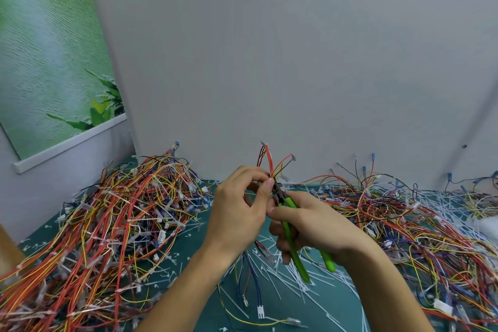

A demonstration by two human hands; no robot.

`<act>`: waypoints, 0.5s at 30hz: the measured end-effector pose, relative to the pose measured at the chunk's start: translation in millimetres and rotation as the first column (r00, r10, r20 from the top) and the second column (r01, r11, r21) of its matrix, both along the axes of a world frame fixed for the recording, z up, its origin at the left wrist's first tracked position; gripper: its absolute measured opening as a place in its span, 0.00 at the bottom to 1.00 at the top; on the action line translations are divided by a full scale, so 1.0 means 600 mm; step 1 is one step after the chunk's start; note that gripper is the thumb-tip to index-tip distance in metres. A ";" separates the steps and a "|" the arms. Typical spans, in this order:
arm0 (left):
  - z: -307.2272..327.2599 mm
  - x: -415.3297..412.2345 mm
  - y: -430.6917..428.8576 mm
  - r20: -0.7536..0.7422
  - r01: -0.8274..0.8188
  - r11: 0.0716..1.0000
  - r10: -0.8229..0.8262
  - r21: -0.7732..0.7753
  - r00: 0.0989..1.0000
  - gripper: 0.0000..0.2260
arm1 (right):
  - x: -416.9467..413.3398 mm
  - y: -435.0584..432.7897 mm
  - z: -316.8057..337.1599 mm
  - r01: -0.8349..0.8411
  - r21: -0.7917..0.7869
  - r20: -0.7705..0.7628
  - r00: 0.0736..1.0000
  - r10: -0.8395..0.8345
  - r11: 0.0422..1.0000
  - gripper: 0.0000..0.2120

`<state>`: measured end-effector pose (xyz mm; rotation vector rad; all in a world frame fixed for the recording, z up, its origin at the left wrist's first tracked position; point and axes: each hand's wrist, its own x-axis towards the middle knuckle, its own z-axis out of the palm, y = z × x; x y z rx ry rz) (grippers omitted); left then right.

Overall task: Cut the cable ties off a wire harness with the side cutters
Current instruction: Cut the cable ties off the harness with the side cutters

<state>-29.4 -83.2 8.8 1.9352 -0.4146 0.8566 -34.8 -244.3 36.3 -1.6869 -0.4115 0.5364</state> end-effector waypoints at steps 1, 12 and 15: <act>0.000 -0.001 0.000 0.004 -0.001 1.000 0.001 0.006 1.000 0.03 | 0.000 0.000 0.000 0.004 -0.003 0.002 1.000 -0.004 1.000 0.06; 0.004 -0.004 -0.002 0.024 0.011 1.000 -0.011 -0.002 1.000 0.02 | 0.002 0.002 -0.005 0.052 -0.021 0.023 0.998 -0.051 0.998 0.10; 0.003 -0.004 -0.003 0.016 0.005 1.000 -0.005 -0.002 1.000 0.03 | 0.002 0.004 -0.006 0.066 -0.027 0.033 0.997 -0.065 0.997 0.11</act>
